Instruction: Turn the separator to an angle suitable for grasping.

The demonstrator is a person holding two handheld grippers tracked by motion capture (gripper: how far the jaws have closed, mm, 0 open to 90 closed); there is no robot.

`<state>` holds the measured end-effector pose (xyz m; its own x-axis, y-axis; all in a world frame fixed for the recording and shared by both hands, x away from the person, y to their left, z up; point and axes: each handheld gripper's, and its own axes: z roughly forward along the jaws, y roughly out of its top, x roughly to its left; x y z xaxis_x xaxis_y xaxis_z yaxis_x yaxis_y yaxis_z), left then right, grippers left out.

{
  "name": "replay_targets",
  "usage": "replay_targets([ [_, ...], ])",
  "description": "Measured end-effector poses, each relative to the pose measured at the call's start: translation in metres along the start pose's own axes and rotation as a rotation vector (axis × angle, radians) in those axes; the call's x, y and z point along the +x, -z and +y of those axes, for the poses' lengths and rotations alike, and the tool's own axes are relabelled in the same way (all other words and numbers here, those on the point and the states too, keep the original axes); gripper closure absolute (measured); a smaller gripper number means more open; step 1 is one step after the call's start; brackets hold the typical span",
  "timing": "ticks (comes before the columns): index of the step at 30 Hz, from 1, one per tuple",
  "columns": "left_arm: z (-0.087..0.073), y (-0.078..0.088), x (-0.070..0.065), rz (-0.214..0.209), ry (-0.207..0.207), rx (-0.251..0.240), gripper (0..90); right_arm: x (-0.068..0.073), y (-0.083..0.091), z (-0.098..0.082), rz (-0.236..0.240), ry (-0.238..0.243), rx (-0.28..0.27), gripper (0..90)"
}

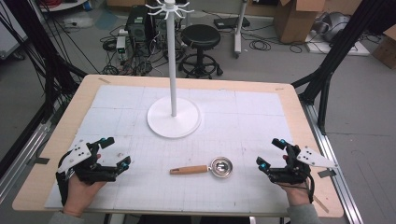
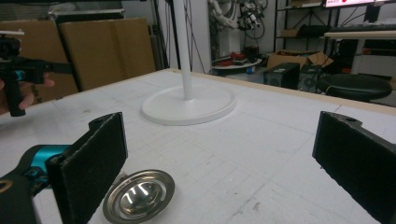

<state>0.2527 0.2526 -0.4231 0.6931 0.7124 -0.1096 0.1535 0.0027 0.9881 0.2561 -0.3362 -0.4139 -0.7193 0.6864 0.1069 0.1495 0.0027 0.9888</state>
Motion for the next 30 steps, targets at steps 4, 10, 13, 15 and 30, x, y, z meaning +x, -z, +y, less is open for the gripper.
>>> replay_targets([
  [4, 0.000, 0.003, 0.001, 0.011, 0.000, -0.001, 1.7, 0.004, -0.004, 0.002, 0.021, 0.007, 0.021, 2.4],
  [10, 0.001, 0.006, 0.001, 0.020, -0.001, -0.007, 1.8, 0.007, -0.008, 0.008, 0.063, 0.007, 0.040, 2.4],
  [13, 0.001, 0.006, 0.001, 0.020, 0.001, -0.009, 1.7, 0.008, -0.009, 0.010, 0.066, 0.013, 0.037, 2.6],
  [15, 0.001, 0.005, 0.001, 0.015, -0.001, -0.004, 1.8, 0.008, -0.009, 0.011, 0.079, 0.020, 0.034, 7.2],
  [30, 0.001, 0.005, 0.000, 0.008, 0.003, -0.006, 1.8, 0.019, -0.011, 0.015, 0.173, 0.042, 0.072, 82.3],
])
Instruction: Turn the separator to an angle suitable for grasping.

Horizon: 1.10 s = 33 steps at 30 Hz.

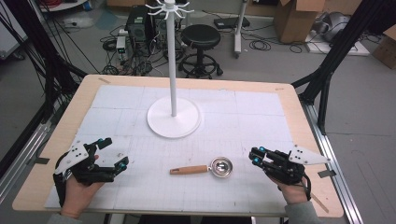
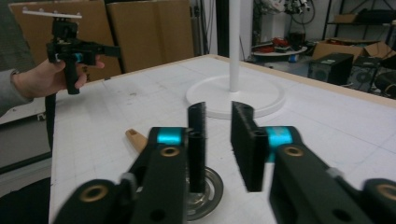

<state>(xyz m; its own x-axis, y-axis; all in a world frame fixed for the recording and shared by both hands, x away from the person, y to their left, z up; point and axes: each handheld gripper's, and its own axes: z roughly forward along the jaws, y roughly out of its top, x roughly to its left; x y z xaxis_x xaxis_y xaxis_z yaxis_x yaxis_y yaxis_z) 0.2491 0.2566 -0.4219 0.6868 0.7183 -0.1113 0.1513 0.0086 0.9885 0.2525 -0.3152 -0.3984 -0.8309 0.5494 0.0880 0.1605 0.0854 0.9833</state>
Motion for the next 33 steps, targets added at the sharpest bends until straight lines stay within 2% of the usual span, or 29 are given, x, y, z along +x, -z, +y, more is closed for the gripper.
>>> replay_targets([
  [3, 0.000, 0.001, 0.000, 0.000, 0.000, -0.001, 1.8, 0.002, -0.004, 0.001, 0.017, 0.018, 0.013, 89.9],
  [19, -0.001, 0.002, 0.001, 0.004, 0.001, 0.004, 1.8, 0.011, -0.036, 0.006, 0.110, 0.056, 0.084, 90.0],
  [24, -0.001, 0.002, 0.001, 0.007, -0.002, 0.005, 1.8, 0.013, -0.043, 0.007, 0.133, 0.055, 0.100, 90.0],
  [33, -0.001, 0.003, 0.001, 0.009, -0.001, 0.009, 1.8, 0.015, -0.059, 0.006, 0.169, 0.055, 0.161, 90.0],
])
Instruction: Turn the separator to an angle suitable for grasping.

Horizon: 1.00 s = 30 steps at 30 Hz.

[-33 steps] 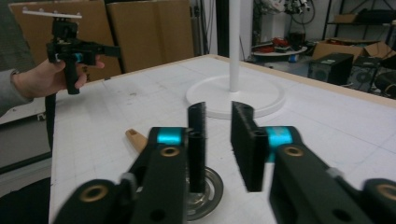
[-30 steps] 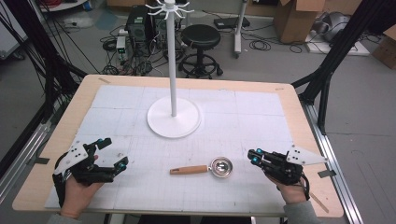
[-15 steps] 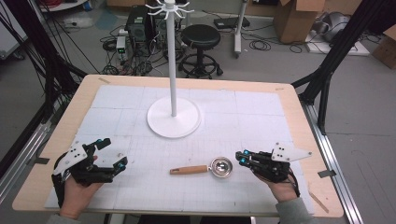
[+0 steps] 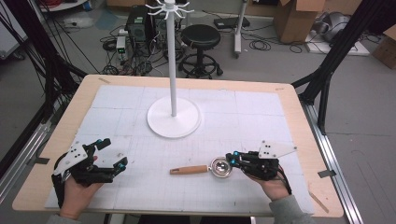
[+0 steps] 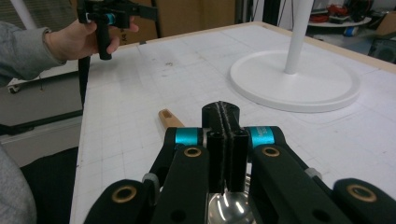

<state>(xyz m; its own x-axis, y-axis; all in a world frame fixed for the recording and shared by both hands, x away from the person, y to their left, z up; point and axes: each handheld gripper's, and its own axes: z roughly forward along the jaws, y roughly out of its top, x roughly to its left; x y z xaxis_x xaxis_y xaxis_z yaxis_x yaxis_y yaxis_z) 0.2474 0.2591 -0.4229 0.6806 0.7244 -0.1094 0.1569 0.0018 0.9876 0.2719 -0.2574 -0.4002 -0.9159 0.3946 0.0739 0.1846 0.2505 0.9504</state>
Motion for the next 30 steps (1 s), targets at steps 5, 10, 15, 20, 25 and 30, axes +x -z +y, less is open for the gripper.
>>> replay_targets([
  [5, 0.000, 0.001, 0.000, 0.002, 0.000, -0.002, 1.7, 0.002, -0.008, 0.001, 0.018, 0.001, 0.013, 90.0],
  [10, 0.000, 0.003, 0.000, 0.007, -0.001, -0.001, 1.8, 0.004, -0.015, 0.002, 0.037, 0.002, 0.029, 90.0],
  [15, 0.000, 0.003, 0.000, 0.007, -0.002, 0.002, 1.8, 0.006, -0.025, 0.003, 0.063, 0.017, 0.064, 90.0],
  [20, 0.000, 0.004, 0.000, 0.010, -0.003, 0.002, 1.8, 0.008, -0.032, 0.003, 0.080, 0.023, 0.088, 90.0],
  [25, 0.000, 0.004, 0.000, 0.010, -0.002, 0.002, 1.8, 0.010, -0.037, 0.003, 0.085, 0.022, 0.101, 90.0],
  [30, 0.000, 0.004, -0.001, 0.011, -0.002, 0.004, 1.8, 0.012, -0.044, 0.003, 0.095, 0.026, 0.121, 90.0],
])
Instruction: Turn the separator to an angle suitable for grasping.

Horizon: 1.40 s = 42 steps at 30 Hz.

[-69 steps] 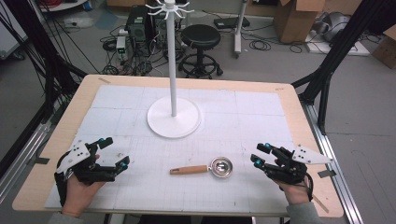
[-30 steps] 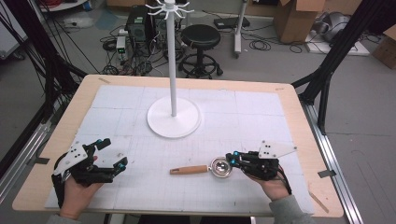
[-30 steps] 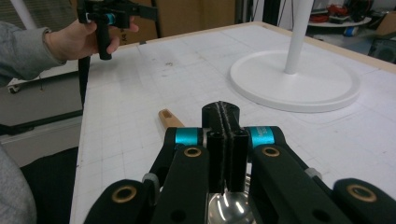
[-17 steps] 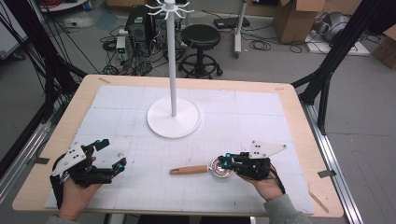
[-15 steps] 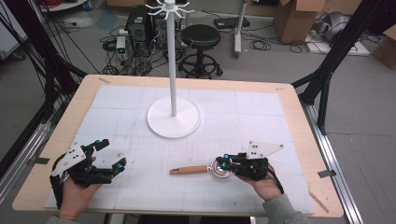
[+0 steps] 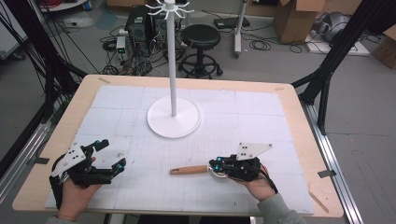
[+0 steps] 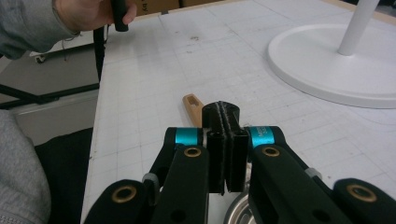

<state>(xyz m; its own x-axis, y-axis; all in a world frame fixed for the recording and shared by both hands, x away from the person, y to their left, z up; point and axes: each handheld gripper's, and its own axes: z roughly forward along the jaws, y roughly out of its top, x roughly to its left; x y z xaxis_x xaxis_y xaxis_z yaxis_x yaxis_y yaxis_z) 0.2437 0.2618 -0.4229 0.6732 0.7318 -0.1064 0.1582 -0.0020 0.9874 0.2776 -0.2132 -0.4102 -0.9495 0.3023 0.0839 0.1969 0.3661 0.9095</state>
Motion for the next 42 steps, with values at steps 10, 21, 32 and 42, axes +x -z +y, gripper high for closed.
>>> replay_targets([
  [10, -0.001, 0.002, 0.001, 0.005, 0.002, 0.001, 1.8, 0.003, -0.016, 0.002, 0.014, 0.001, 0.036, 90.0],
  [21, -0.001, 0.004, 0.002, 0.009, 0.006, 0.003, 1.8, 0.008, -0.038, 0.003, 0.046, 0.000, 0.088, 90.0],
  [32, -0.001, 0.005, 0.002, 0.011, 0.012, 0.003, 1.8, 0.009, -0.058, 0.004, 0.060, -0.009, 0.139, 90.0],
  [42, -0.002, 0.007, 0.002, 0.014, 0.015, 0.004, 1.8, 0.013, -0.077, 0.004, 0.087, -0.017, 0.195, 90.0],
])
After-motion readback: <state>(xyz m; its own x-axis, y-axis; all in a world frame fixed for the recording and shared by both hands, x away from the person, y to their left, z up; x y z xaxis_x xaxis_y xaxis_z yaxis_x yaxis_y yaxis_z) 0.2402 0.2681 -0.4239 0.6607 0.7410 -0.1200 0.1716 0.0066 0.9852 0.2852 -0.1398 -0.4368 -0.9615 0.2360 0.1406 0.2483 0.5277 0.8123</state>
